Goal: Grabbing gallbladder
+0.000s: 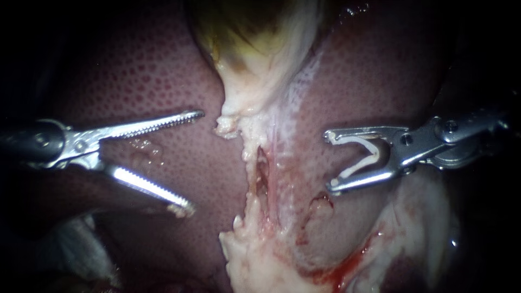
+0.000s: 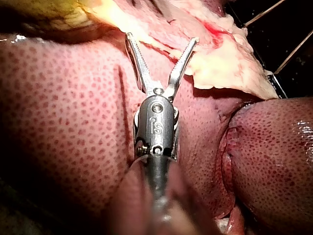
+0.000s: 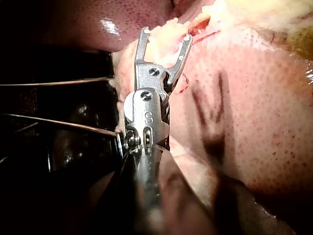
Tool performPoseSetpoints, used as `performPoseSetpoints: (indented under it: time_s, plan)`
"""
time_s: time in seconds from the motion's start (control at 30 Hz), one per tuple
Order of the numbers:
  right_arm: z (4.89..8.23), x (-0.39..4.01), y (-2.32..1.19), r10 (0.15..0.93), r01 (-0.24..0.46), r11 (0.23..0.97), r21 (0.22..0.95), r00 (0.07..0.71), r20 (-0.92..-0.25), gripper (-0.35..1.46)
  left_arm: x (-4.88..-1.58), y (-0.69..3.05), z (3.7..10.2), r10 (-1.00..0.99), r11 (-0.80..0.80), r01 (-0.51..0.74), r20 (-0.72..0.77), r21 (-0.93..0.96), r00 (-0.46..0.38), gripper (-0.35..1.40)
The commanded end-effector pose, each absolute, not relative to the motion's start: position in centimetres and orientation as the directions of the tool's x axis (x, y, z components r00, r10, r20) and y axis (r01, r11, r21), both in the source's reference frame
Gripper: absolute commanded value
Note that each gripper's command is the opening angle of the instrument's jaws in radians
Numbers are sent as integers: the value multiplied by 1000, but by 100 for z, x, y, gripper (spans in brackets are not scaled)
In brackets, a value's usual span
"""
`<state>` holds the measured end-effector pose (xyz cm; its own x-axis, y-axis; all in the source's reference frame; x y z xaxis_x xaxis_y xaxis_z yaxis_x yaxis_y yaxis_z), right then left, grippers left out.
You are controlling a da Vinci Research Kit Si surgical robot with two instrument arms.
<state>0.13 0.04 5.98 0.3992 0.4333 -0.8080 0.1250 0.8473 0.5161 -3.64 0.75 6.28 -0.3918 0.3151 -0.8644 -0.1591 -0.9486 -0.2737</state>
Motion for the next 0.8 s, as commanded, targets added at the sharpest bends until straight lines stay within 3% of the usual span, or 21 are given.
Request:
performPoseSetpoints:
  time_s: [0.03,0.27,0.8]
  plan:
    - [598,13,4,433,125,847,516,399,-808,60,-364,75,628,315,-949,-159,-865,-274,-391,108]
    - [598,13,4,433,125,847,516,399,-808,60,-365,81,632,327,-945,-163,-862,-285,-388,104]
    - [599,13,4,433,125,847,516,399,-808,60,-383,137,684,590,-806,-279,-748,-523,-302,84]
